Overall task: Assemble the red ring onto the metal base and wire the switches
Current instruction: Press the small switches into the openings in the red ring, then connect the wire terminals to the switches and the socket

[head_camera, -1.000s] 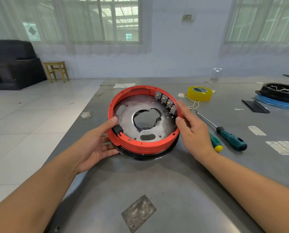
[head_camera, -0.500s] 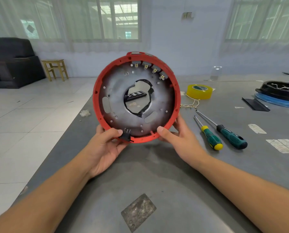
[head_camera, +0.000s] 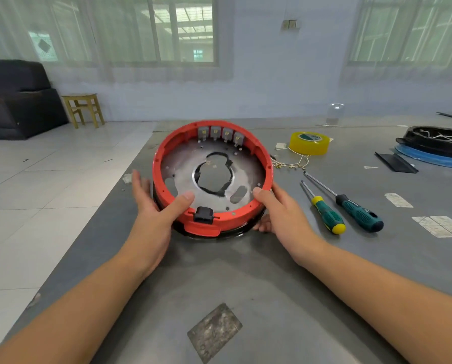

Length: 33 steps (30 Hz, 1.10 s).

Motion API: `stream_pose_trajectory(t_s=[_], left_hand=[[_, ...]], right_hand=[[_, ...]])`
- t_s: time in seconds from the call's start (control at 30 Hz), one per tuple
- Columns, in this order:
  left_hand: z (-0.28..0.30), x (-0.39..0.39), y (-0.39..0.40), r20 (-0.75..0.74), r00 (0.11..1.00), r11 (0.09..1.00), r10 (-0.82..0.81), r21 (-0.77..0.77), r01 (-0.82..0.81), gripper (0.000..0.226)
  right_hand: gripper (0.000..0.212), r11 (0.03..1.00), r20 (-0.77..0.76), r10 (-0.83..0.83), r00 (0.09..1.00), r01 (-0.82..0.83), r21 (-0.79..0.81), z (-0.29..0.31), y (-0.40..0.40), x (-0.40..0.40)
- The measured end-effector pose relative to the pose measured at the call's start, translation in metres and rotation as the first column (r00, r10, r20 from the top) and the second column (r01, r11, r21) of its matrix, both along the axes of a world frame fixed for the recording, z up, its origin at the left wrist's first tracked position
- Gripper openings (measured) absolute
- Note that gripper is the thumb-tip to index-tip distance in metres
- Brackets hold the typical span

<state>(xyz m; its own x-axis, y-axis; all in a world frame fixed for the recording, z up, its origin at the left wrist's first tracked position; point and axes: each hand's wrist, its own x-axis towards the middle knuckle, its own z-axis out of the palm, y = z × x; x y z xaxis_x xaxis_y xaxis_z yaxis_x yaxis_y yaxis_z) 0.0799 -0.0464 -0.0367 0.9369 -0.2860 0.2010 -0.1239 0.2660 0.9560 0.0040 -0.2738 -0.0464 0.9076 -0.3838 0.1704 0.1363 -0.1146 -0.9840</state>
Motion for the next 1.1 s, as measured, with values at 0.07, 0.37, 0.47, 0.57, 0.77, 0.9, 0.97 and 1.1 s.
stream_pose_trajectory(t_s=[0.07, 0.37, 0.47, 0.57, 0.77, 0.9, 0.97, 1.1], left_hand=[[-0.003, -0.004, 0.0, 0.174, 0.982, 0.962, 0.068, 0.248, -0.111, 0.116], [-0.006, -0.007, 0.006, 0.849, 0.499, 0.698, -0.176, 0.465, -0.545, 0.039], [-0.005, -0.004, 0.009, 0.891, 0.361, 0.685, -0.277, 0.446, -0.576, 0.038], [-0.003, -0.003, 0.01, 0.88, 0.349, 0.65, -0.321, 0.473, -0.594, 0.05], [0.003, -0.002, 0.017, 0.895, 0.321, 0.656, -0.31, 0.445, -0.609, 0.062], [0.0, 0.002, 0.02, 0.887, 0.308, 0.634, -0.345, 0.462, -0.62, 0.048], [0.001, 0.003, 0.022, 0.881, 0.332, 0.62, -0.336, 0.473, -0.626, 0.042], [0.004, 0.006, 0.026, 0.873, 0.387, 0.549, -0.298, 0.488, -0.679, 0.037]], right_hand=[[0.041, 0.999, -0.085, -0.037, 0.996, 0.037, -0.001, 0.002, 0.001, 0.003], [0.047, 0.993, -0.263, -0.103, 0.959, 0.083, -0.083, 0.008, -0.002, 0.007], [0.052, 0.989, -0.285, -0.093, 0.954, 0.054, -0.141, 0.009, -0.001, 0.006], [0.057, 0.964, -0.298, -0.101, 0.949, 0.019, -0.266, 0.012, -0.002, 0.003], [0.077, 0.716, -0.146, -0.219, 0.965, 0.057, -0.696, 0.009, -0.007, 0.001], [0.084, 0.63, -0.145, -0.151, 0.978, -0.018, -0.776, 0.002, -0.017, 0.001], [0.082, 0.642, -0.154, -0.141, 0.978, -0.028, -0.766, -0.003, -0.02, 0.002], [0.037, 0.605, -0.143, -0.208, 0.968, 0.013, -0.796, -0.009, -0.026, 0.014]])
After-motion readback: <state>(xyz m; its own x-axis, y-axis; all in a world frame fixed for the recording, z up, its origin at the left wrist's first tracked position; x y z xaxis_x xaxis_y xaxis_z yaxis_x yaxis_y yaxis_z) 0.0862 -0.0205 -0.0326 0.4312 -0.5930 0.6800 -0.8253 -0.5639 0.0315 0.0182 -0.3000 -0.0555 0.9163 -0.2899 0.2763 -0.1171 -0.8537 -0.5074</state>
